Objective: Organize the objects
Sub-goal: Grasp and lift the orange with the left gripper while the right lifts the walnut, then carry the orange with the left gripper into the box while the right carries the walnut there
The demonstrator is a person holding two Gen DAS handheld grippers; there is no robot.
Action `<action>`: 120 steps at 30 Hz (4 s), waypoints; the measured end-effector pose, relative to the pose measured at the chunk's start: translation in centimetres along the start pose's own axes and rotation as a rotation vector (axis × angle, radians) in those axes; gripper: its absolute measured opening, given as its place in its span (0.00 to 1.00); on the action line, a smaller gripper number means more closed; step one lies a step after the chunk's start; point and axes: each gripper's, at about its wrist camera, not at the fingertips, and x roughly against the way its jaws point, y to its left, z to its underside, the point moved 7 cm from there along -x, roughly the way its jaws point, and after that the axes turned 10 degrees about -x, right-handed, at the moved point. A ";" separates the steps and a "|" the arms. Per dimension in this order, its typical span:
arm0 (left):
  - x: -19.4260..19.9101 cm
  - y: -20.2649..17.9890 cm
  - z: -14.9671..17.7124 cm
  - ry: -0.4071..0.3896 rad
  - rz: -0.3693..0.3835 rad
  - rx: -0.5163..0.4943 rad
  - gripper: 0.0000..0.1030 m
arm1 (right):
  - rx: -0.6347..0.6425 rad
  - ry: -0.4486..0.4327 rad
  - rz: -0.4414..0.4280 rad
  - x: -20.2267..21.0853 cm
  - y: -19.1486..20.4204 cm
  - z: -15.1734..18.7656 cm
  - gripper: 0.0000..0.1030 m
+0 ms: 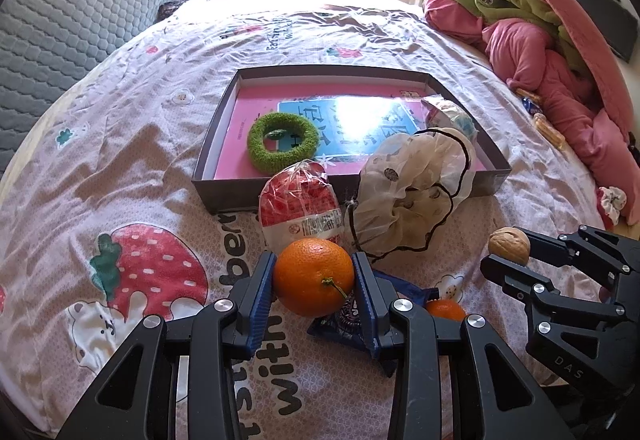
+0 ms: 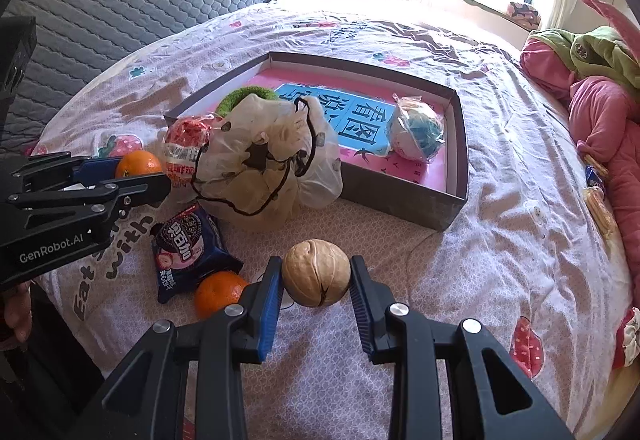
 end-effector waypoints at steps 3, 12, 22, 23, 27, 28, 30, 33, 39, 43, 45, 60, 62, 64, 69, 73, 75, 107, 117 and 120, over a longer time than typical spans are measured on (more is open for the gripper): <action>0.0 -0.2 -0.2 -0.003 -0.002 -0.003 0.38 | -0.005 -0.015 -0.007 0.4 0.0 -0.4 0.32; 0.4 -0.9 -0.7 -0.022 0.000 -0.017 0.38 | -0.016 -0.034 -0.015 1.0 0.0 -1.0 0.32; 0.8 -1.2 -1.7 -0.045 0.007 -0.006 0.38 | -0.035 -0.068 -0.031 1.9 0.1 -2.0 0.32; 0.8 -1.2 -1.8 -0.047 0.006 -0.007 0.38 | -0.035 -0.071 -0.034 2.0 0.2 -2.1 0.32; 0.9 -1.2 -2.0 -0.053 0.009 -0.002 0.38 | -0.038 -0.076 -0.037 2.2 0.2 -2.3 0.32; 1.0 -1.2 -2.1 -0.056 0.010 0.000 0.38 | -0.040 -0.077 -0.037 2.2 0.2 -2.4 0.32; 1.1 -1.2 -2.2 -0.064 0.008 -0.001 0.38 | -0.041 -0.079 -0.038 2.3 0.3 -2.5 0.32; 1.3 -1.1 -2.6 -0.073 0.008 0.005 0.38 | -0.044 -0.091 -0.039 2.5 0.2 -2.7 0.32; 1.9 -0.8 -3.6 -0.098 0.006 0.009 0.38 | -0.054 -0.113 -0.047 3.0 0.2 -3.3 0.32; 2.1 -0.4 -4.2 -0.112 0.000 0.017 0.38 | -0.061 -0.121 -0.050 3.1 0.2 -3.7 0.32; 2.0 0.0 -4.5 -0.112 -0.004 0.027 0.38 | -0.069 -0.130 -0.050 3.2 0.1 -4.0 0.32; 1.9 2.8 -7.4 -0.174 -0.037 0.059 0.38 | -0.079 -0.231 0.031 3.6 -1.2 -7.5 0.32; 1.7 3.6 -7.9 -0.174 -0.045 0.070 0.38 | -0.091 -0.238 0.039 3.6 -1.6 -8.0 0.32; 1.4 4.3 -8.2 -0.176 -0.050 0.083 0.38 | -0.107 -0.245 0.040 3.6 -2.1 -8.5 0.32; 0.5 5.6 -8.8 -0.169 -0.059 0.099 0.38 | -0.109 -0.270 0.079 3.4 -3.0 -9.5 0.32; -0.8 7.0 -9.2 -0.157 -0.085 0.111 0.38 | -0.103 -0.288 0.093 3.0 -3.4 -9.9 0.32; -1.7 7.5 -9.0 -0.143 -0.091 0.121 0.38 | -0.103 -0.283 0.098 2.5 -3.6 -9.9 0.32; -8.5 7.1 -5.9 0.064 -0.083 0.091 0.38 | -0.111 -0.183 0.105 -2.1 -3.9 -8.9 0.32; -8.8 7.0 -6.0 0.062 -0.084 0.074 0.38 | -0.115 -0.146 0.105 -4.0 -3.7 -8.8 0.32; -9.0 6.7 -6.1 0.061 -0.079 0.066 0.38 | -0.117 -0.139 0.108 -4.4 -3.7 -8.7 0.32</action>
